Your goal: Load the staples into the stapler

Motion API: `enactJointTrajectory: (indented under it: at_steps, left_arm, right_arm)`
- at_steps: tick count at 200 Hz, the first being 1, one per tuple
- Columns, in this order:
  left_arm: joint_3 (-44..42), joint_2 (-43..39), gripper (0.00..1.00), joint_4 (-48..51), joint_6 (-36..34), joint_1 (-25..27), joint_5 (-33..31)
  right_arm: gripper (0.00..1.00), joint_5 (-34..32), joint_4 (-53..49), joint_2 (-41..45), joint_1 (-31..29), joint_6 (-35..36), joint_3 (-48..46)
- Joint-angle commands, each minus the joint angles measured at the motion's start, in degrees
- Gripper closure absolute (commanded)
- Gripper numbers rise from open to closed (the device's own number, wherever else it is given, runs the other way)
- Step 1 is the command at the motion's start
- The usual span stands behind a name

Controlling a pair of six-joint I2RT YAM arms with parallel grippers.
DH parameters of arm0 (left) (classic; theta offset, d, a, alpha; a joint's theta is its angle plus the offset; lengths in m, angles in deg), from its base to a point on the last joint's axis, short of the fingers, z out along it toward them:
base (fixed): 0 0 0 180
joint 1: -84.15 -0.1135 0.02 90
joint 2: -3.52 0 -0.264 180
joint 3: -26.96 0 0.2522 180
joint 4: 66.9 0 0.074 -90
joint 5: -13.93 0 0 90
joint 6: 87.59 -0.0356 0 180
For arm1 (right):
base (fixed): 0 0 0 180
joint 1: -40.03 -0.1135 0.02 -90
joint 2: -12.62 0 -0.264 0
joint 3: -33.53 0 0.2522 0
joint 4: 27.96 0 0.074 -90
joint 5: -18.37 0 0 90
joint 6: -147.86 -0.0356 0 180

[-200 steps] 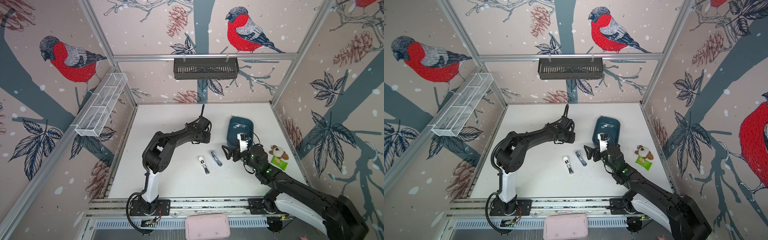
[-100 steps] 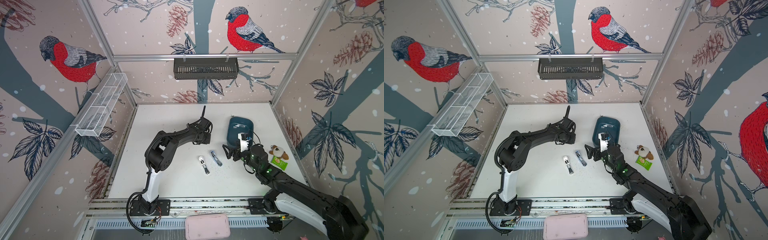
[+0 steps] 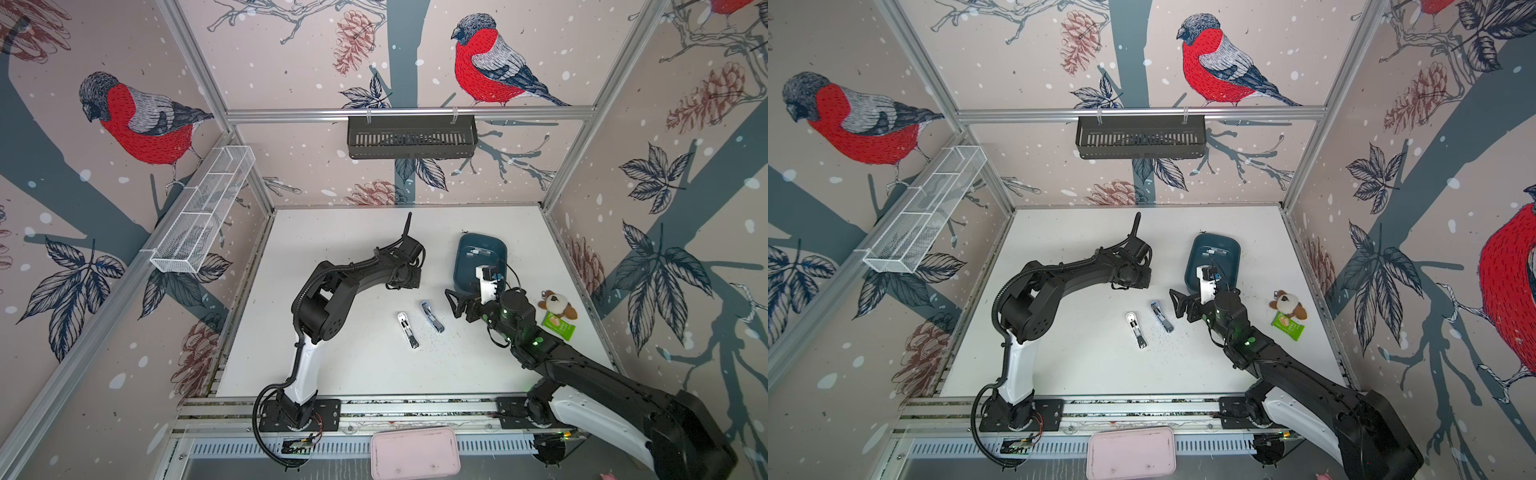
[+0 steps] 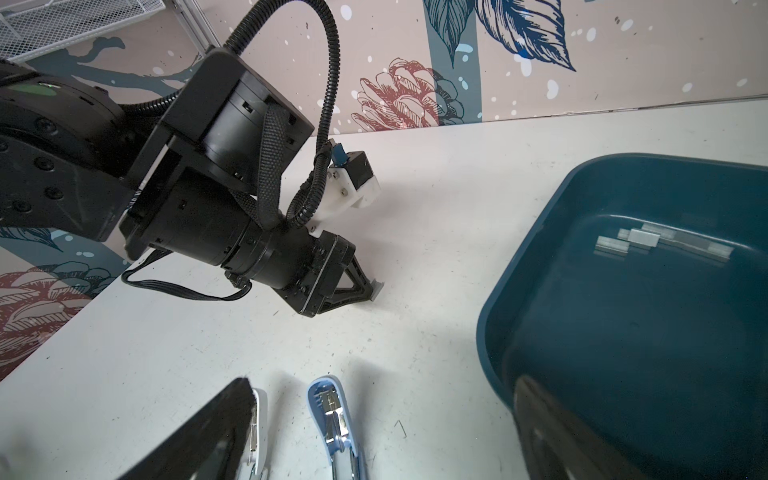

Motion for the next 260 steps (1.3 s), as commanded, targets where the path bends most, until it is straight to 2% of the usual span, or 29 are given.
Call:
enactJointTrajectory:
  at_steps: [1,132,177,222,260]
  left_arm:
    - [0.3,0.4,0.88,2.0,0.4,0.1,-1.2]
    - [0.9,1.1,0.95,6.1,-0.3,0.4,-6.4]
    - [0.6,0.9,1.00,6.6,-0.7,0.6,-7.1]
    - [-1.2,-1.3,1.00,5.1,-0.9,0.6,-6.4]
    - [-5.6,-6.0,1.00,2.7,-0.4,0.4,-5.1]
  right_arm:
    - [0.02,-0.3,1.4,-0.1,0.0,-0.3,0.2]
    - [0.03,-0.7,1.6,-0.8,0.0,-0.5,0.2]
    - [0.03,-0.8,1.6,-1.1,0.0,-0.8,0.2]
    - [0.04,-1.0,1.5,-1.3,0.1,-1.1,0.3]
    - [0.09,-0.6,0.8,-1.1,0.8,-1.3,0.4]
